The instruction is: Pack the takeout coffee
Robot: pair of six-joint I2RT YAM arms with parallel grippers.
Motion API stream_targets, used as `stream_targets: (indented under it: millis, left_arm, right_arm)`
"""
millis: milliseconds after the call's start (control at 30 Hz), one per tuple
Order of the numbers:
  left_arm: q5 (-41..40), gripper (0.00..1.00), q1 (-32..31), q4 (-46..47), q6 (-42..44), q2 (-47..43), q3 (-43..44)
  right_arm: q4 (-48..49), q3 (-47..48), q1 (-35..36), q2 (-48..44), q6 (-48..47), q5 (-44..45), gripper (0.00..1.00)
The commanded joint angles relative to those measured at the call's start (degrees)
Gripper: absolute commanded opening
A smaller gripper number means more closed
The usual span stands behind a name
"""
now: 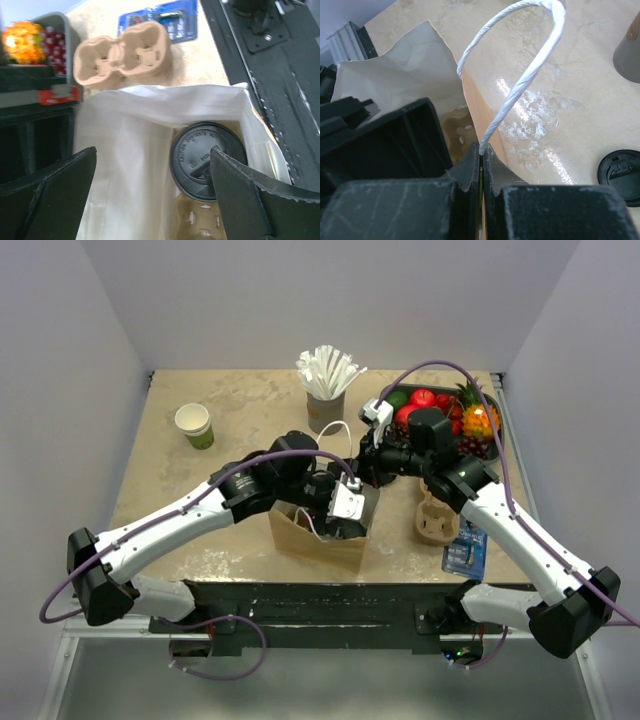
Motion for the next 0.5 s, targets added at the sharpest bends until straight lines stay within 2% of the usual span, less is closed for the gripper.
stream_targets:
  millis: [0, 167, 300, 333, 367, 400, 433, 467]
  left_arm:
    - [-3.7, 0.99, 0.2, 6.1, -5.3, -4.0, 5.2]
    - [-9.8, 0.99, 0.2, 1.4, 0.9, -7.4, 8.5]
    - [-16.4, 0.99, 1.3, 4.6, 0.8, -10.8, 9.2]
    - [-18.6, 0.99, 1.4, 6.0, -2.6, -11.3, 9.1]
    - [-25.3, 0.99, 1.8, 6.4, -5.6, -11.3, 9.1]
    - [-28.5, 1.0, 2.5, 6.2, -8.8, -11.3, 9.3]
    - [-30.4, 1.0, 3.8, 4.7, -15.9, -11.8, 9.2]
    - [-33.1, 1.0, 7.9, 3.7, -19.6, -12.4, 8.4]
  right_arm:
    - [4.0, -0.3, -0.1, -0.4, 0.0, 1.4, 0.0]
    - [4.2, -0.1, -0.1, 0.0, -1.0, 1.8, 0.0]
    - [3.8, 0.5, -0.1, 0.2, -3.4, 2.1, 0.0]
    - [3.9, 0.6, -0.2, 0.2, -3.5, 2.1, 0.0]
    - [4.1, 0.8, -0.2, 0.2, -3.4, 2.3, 0.0]
    - [4.4, 1.1, -0.2, 0.3, -3.4, 2.3, 0.0]
    - [4.5, 1.3, -0.1, 0.3, -3.4, 2.3, 0.0]
    - [4.7, 1.7, -0.1, 0.5, -3.4, 2.3, 0.0]
